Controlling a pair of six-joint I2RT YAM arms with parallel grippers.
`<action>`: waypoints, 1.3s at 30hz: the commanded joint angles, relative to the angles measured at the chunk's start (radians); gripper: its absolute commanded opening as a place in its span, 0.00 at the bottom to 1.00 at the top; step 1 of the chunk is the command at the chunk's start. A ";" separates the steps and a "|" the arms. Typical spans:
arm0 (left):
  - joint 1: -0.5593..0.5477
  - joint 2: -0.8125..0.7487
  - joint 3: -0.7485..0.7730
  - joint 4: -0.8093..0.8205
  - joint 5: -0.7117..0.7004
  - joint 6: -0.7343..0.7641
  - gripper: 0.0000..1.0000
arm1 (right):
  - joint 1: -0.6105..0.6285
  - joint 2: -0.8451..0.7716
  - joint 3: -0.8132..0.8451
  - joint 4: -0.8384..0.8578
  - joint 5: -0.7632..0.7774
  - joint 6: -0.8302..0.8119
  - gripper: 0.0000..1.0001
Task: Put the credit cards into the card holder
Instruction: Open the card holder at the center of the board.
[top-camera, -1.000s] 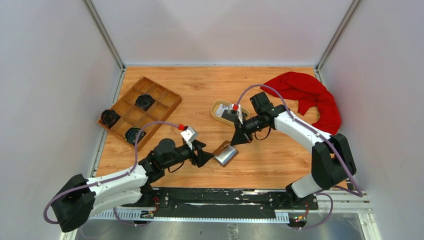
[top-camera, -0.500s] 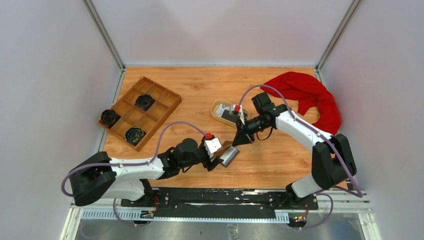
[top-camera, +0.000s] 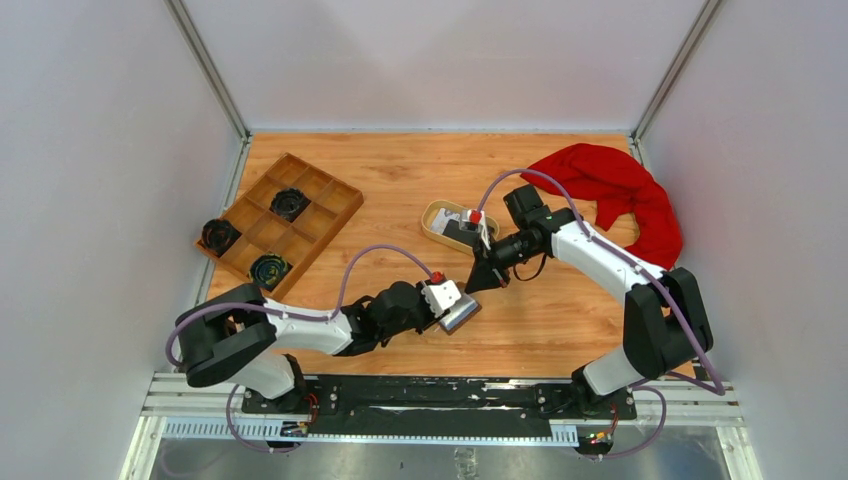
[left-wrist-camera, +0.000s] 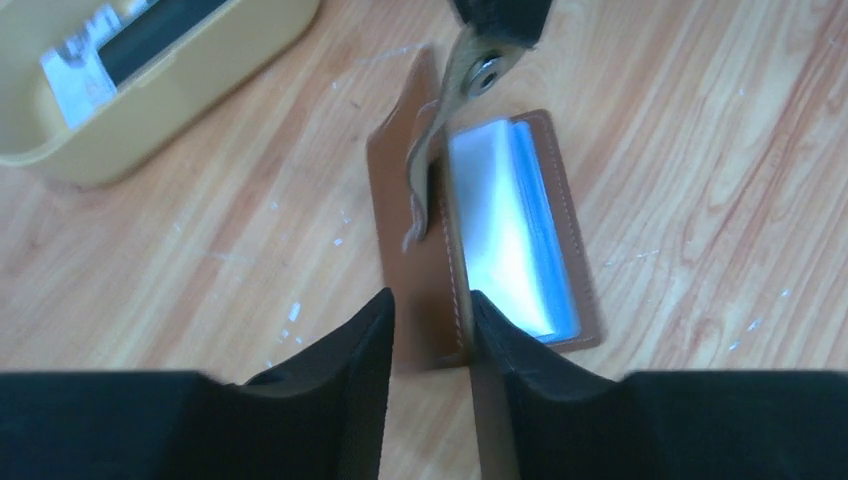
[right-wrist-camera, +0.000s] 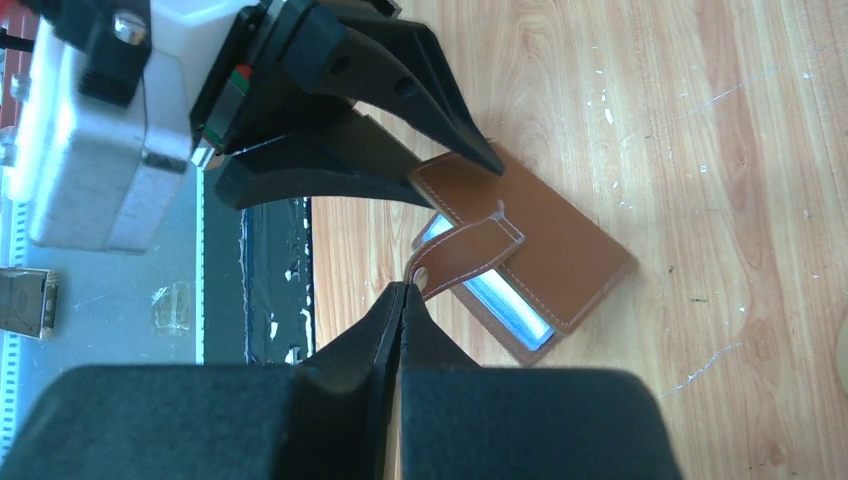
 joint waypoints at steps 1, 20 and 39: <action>-0.009 0.037 0.020 0.056 -0.081 -0.014 0.22 | -0.011 0.005 0.027 -0.030 -0.028 -0.021 0.00; 0.168 0.135 -0.038 0.235 0.281 -0.676 0.00 | -0.149 -0.162 -0.051 -0.042 -0.054 -0.191 0.64; 0.147 0.011 -0.011 0.053 0.231 -0.551 0.00 | -0.079 -0.177 -0.139 0.088 -0.076 -0.257 0.39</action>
